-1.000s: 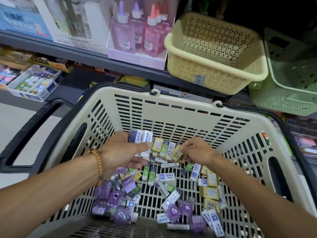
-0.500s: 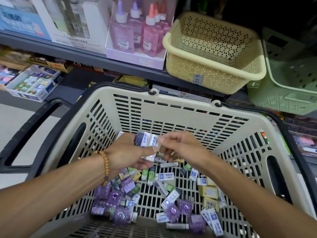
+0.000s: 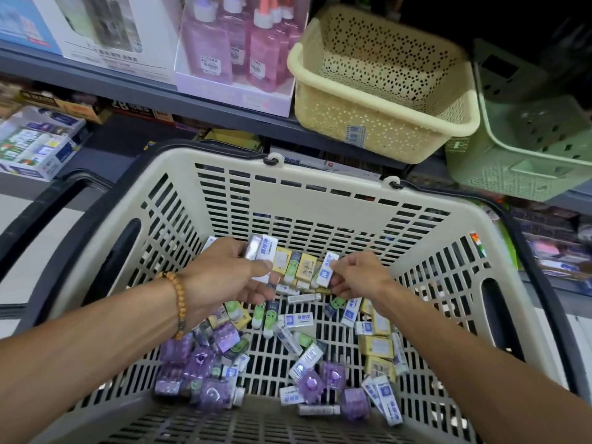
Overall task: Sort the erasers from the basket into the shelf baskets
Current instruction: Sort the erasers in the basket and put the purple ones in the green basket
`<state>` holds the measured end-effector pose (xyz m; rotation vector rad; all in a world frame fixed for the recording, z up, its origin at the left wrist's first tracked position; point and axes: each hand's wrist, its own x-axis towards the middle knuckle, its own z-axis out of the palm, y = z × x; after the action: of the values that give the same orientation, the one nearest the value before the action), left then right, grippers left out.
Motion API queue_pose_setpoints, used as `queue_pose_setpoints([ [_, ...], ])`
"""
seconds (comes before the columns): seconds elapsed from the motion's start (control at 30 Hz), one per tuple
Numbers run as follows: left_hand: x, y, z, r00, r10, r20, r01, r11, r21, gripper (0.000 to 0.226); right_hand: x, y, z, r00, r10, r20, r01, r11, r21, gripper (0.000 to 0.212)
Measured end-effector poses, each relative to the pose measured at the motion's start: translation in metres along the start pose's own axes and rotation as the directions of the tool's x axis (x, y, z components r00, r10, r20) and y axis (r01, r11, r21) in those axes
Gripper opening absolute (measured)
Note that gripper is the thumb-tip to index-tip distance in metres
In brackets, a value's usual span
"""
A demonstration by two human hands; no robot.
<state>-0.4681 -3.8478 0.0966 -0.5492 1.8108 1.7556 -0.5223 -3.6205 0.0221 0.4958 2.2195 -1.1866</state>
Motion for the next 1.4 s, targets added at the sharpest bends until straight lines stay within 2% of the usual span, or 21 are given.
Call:
queue_pose_setpoints([
  [0.07,-0.001,-0.001,0.000,1.000,-0.001,-0.014,0.001,1.000,-0.008,0.006,0.005,-0.002,0.010,0.999,0.002,-0.035,-0.001,1.000,0.019,0.027],
  [0.13,0.000,-0.002,-0.001,0.999,0.000,-0.039,-0.001,1.000,-0.009,0.019,0.008,-0.002,0.015,0.998,-0.008,-0.061,0.010,1.000,0.029,0.029],
  [0.17,0.000,-0.003,-0.001,0.999,0.003,-0.044,-0.004,1.000,-0.006,0.018,0.008,-0.001,0.016,0.998,-0.016,-0.065,0.017,1.000,0.023,0.029],
  [0.27,0.000,-0.003,0.000,0.999,0.008,-0.045,-0.008,1.000,0.007,0.005,0.007,0.004,0.017,0.999,-0.018,-0.034,0.020,0.999,0.050,0.026],
  [0.4,-0.001,-0.004,0.001,1.000,-0.003,-0.031,0.004,1.000,0.027,0.007,0.007,0.007,0.016,0.998,-0.056,-0.039,0.057,0.998,0.037,0.019],
  [0.57,-0.002,-0.005,0.002,1.000,-0.002,-0.029,0.003,0.999,0.034,0.010,0.007,0.008,0.013,1.000,-0.030,0.001,0.030,0.998,0.054,0.013],
  [0.67,-0.002,-0.005,0.002,1.000,-0.009,-0.019,0.010,0.999,0.037,0.010,0.007,0.006,0.020,0.993,-0.101,-0.056,0.095,0.992,-0.088,0.020],
  [0.8,-0.004,-0.004,0.002,0.999,-0.044,-0.009,0.044,0.998,0.049,0.010,0.003,-0.002,0.016,0.986,-0.166,0.015,0.163,0.939,-0.302,0.033],
  [0.87,-0.006,-0.003,0.003,0.998,-0.062,-0.008,0.062,0.998,0.019,0.016,-0.001,-0.007,0.009,0.962,-0.254,-0.098,0.194,0.893,-0.406,0.041],
  [0.9,-0.007,-0.002,0.003,0.998,-0.067,-0.007,0.067,0.998,-0.003,0.013,-0.005,-0.010,0.007,0.935,-0.317,-0.160,0.229,0.883,-0.409,0.043],
  [0.93,-0.007,-0.002,0.003,0.997,-0.075,-0.002,0.075,0.997,-0.019,0.020,-0.010,-0.015,0.008,0.911,-0.368,-0.184,0.288,0.889,-0.355,0.044],
  [0.97,-0.007,-0.003,0.002,0.997,-0.083,-0.003,0.083,0.996,-0.024,0.033,-0.017,-0.023,0.010,0.908,-0.391,-0.154,0.347,0.904,-0.249,0.043],
  [1.0,-0.006,-0.003,0.002,0.996,-0.086,-0.004,0.086,0.996,-0.027,0.041,-0.024,-0.031,0.014,0.920,-0.388,-0.059,0.380,0.918,-0.109,0.041],
  [1.07,-0.008,-0.001,0.002,0.996,-0.085,0.005,0.085,0.996,-0.007,0.027,-0.037,-0.043,0.026,0.913,-0.350,0.212,0.330,0.936,0.122,0.032],
  [1.13,-0.012,-0.001,0.002,0.994,-0.108,0.011,0.108,0.994,-0.016,0.016,-0.043,-0.050,0.037,0.858,-0.344,0.383,0.299,0.939,0.172,0.022],
  [1.2,-0.016,-0.005,-0.002,0.989,-0.145,-0.022,0.144,0.989,-0.039,0.014,-0.041,-0.054,0.044,0.846,-0.335,0.415,0.277,0.941,0.195,0.018],
  [1.27,-0.022,-0.013,-0.011,0.976,-0.197,-0.089,0.188,0.977,-0.099,0.023,-0.032,-0.058,0.049,0.873,-0.307,0.379,0.228,0.944,0.240,0.019],
  [1.33,-0.032,-0.019,-0.021,0.960,-0.252,-0.122,0.231,0.960,-0.160,0.031,-0.023,-0.066,0.058,0.897,-0.267,0.352,0.200,0.956,0.216,0.021],
  [1.4,-0.043,-0.022,-0.033,0.954,-0.271,-0.129,0.251,0.955,-0.157,0.029,-0.013,-0.076,0.079,0.899,-0.244,0.364,0.195,0.967,0.166,0.022],
])
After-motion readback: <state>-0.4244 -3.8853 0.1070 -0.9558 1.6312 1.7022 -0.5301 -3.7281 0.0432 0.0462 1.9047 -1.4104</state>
